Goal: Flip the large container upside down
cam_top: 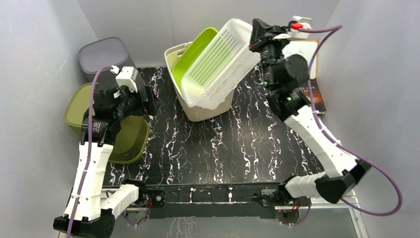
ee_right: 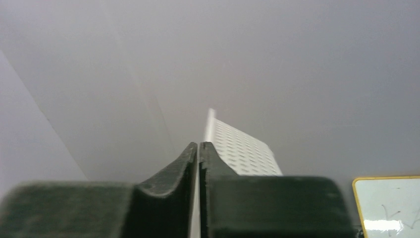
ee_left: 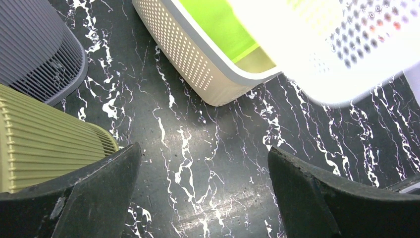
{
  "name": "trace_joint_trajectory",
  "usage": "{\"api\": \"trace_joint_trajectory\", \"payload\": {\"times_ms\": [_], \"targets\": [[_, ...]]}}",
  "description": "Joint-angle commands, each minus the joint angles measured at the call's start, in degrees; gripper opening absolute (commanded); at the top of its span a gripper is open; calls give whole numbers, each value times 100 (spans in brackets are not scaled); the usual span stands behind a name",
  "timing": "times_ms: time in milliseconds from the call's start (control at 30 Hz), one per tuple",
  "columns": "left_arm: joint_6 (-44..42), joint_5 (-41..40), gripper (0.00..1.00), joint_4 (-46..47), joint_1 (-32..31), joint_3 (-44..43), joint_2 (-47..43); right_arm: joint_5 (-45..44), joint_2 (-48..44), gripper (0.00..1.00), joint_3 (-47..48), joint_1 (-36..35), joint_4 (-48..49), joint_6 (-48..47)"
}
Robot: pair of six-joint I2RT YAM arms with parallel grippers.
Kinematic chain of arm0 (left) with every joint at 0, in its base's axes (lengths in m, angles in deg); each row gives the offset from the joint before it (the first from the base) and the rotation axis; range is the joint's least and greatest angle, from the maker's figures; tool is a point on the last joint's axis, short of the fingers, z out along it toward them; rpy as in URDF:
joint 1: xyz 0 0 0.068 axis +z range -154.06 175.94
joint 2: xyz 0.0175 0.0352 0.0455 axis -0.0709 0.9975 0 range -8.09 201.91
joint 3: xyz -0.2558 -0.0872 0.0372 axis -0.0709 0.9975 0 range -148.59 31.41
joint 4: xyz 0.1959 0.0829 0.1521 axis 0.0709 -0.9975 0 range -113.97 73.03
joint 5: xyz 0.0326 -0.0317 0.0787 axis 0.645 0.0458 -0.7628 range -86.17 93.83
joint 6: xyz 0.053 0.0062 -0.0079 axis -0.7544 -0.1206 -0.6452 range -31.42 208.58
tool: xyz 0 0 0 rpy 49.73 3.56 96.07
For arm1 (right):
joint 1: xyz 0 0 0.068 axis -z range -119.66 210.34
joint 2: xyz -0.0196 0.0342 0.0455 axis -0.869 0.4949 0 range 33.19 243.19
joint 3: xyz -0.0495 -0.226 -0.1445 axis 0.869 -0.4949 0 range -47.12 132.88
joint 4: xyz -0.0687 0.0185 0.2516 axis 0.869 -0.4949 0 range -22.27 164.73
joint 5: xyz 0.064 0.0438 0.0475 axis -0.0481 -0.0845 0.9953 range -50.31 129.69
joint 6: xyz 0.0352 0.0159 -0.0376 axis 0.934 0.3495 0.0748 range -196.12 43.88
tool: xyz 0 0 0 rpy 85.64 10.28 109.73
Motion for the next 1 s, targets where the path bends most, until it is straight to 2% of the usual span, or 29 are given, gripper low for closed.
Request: {"api": "trace_joint_trajectory", "payload": {"times_ms": [0, 133, 233, 267, 333, 367, 500, 767, 967], "targets": [[79, -39, 98, 1, -13, -412, 78, 98, -932, 0, -107, -2, -411, 48], [166, 79, 98, 69, -9, -441, 139, -57, -1332, 0, -356, -7, -869, 35], [211, 84, 98, 130, -13, -370, 147, 53, -1271, 0, -331, -8, -1414, 70], [218, 89, 98, 150, -14, -336, 151, 76, -1177, 3, -261, -3, -1629, 100], [231, 110, 98, 155, -12, -298, 190, 82, -898, 33, -51, -7, -2079, 151], [236, 116, 98, 161, -11, -266, 195, 70, -731, 42, 66, -8, -2326, 168], [258, 119, 98, 214, -11, -115, 165, 157, -266, 63, 252, -6, -2875, 393], [129, 103, 98, 93, -14, -144, 257, 445, -477, 71, -500, -5, -2910, 710], [135, 170, 98, 199, -12, -29, 313, 1342, -548, 70, -840, -70, -3546, 769]]}}
